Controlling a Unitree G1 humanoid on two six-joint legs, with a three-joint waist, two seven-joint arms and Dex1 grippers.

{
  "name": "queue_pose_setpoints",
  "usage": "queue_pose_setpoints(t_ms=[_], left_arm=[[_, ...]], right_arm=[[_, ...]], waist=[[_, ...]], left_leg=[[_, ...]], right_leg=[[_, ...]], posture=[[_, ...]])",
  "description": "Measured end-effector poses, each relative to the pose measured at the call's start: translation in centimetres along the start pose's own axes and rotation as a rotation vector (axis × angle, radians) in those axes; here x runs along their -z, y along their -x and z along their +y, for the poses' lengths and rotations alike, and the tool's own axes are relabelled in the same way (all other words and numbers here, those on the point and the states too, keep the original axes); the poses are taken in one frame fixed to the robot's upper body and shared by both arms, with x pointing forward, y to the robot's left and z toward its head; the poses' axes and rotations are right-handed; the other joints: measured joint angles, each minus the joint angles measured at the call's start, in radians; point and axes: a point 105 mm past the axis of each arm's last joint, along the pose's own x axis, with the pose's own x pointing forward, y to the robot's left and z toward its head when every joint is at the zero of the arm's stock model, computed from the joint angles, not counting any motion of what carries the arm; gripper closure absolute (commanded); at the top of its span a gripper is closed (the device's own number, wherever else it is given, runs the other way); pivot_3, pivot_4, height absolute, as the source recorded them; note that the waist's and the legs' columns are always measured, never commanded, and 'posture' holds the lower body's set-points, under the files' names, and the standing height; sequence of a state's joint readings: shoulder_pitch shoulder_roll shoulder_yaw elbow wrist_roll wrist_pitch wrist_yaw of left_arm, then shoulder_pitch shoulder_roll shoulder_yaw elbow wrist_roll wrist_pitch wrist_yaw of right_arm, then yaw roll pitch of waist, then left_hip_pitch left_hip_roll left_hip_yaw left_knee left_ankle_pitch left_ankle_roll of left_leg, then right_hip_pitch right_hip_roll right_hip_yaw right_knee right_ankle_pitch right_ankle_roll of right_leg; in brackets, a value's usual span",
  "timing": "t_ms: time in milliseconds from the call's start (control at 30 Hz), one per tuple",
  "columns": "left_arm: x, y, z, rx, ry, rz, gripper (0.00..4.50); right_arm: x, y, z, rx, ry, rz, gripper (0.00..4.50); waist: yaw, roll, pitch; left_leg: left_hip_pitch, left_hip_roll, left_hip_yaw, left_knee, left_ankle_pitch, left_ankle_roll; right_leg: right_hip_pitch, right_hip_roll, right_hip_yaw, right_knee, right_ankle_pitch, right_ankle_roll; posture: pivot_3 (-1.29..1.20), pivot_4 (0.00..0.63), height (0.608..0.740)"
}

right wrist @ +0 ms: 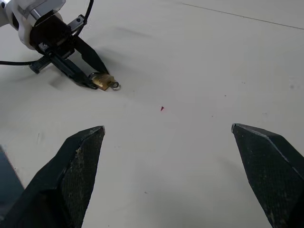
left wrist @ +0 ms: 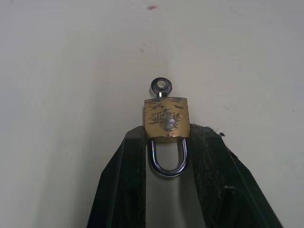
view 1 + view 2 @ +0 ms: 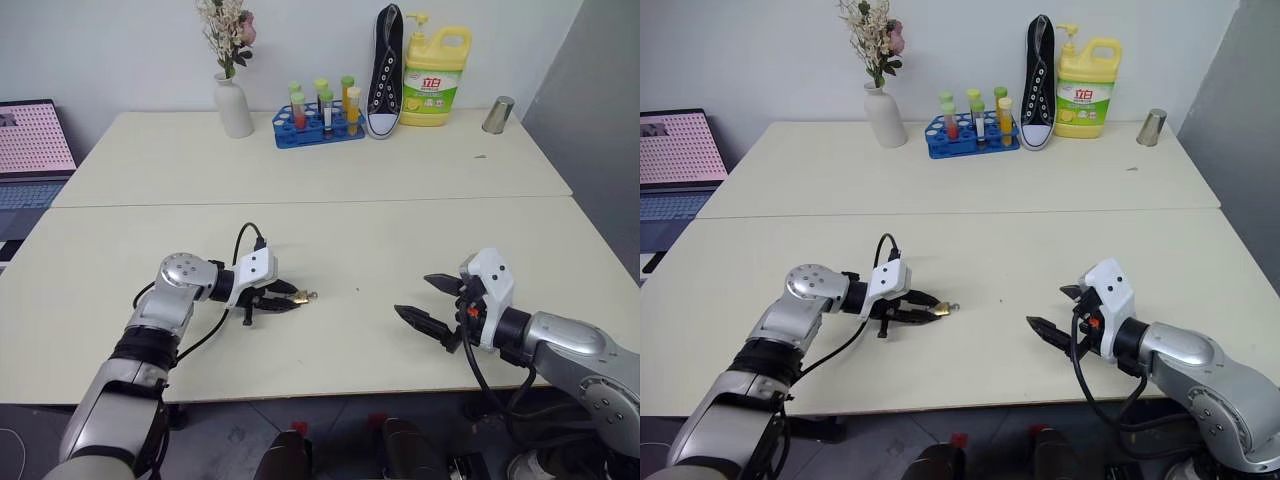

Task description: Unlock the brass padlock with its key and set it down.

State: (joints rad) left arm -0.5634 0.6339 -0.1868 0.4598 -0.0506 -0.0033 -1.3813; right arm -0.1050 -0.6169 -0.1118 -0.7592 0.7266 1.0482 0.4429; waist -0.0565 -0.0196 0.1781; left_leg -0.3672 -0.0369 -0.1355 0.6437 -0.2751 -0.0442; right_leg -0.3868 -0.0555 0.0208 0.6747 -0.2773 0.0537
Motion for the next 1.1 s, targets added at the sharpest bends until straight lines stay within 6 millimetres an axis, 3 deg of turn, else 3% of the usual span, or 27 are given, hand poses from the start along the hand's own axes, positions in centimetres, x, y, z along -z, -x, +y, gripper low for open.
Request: queue_pose_setpoints(t_ms=[133,433,800,1100], left_arm=[[-0.1,-0.2,-0.7,-0.010,-0.008,-0.002,3.55],[-0.2,0.0,-1.3,-0.028,-0.051,-0.011,0.71],[-0.3,-0.2,-2.0,-0.018,-0.060,-0.020,0.71],[-1.3,-2.2,-0.9,-0.029,-0.027,-0.044,0.71]], right_arm=[[0.6,-0.3,0.7,-0.057,0.014,0.039,0.00],[1.0,-0.3,1.8,-0.156,0.028,0.069,0.00],[0.1,-0.3,3.3,-0.244,0.080,0.018,0.00],[-0.2,-0.5,3.5,-0.265,0.123,0.021,0.00]], waist=[[0.004,0.000,0.000],[0.012,0.000,0.000],[0.026,0.000,0.000],[0.034,0.000,0.000]], left_leg=[[0.000,0.000,0.000,0.000,0.000,0.000],[-0.001,0.000,0.000,0.000,0.000,0.000],[-0.002,-0.001,0.000,0.000,0.000,0.000],[-0.002,-0.003,-0.001,0.001,0.000,0.000]], right_leg=[[0.000,0.000,0.000,-0.001,0.000,0.000],[0.000,-0.001,0.001,-0.002,0.000,0.000],[0.000,-0.001,-0.001,-0.003,0.000,0.000],[0.002,-0.003,-0.003,-0.004,0.000,0.000]], posture=[[0.00,0.150,0.740],[0.00,0.150,0.740],[0.00,0.150,0.740],[0.00,0.150,0.740]])
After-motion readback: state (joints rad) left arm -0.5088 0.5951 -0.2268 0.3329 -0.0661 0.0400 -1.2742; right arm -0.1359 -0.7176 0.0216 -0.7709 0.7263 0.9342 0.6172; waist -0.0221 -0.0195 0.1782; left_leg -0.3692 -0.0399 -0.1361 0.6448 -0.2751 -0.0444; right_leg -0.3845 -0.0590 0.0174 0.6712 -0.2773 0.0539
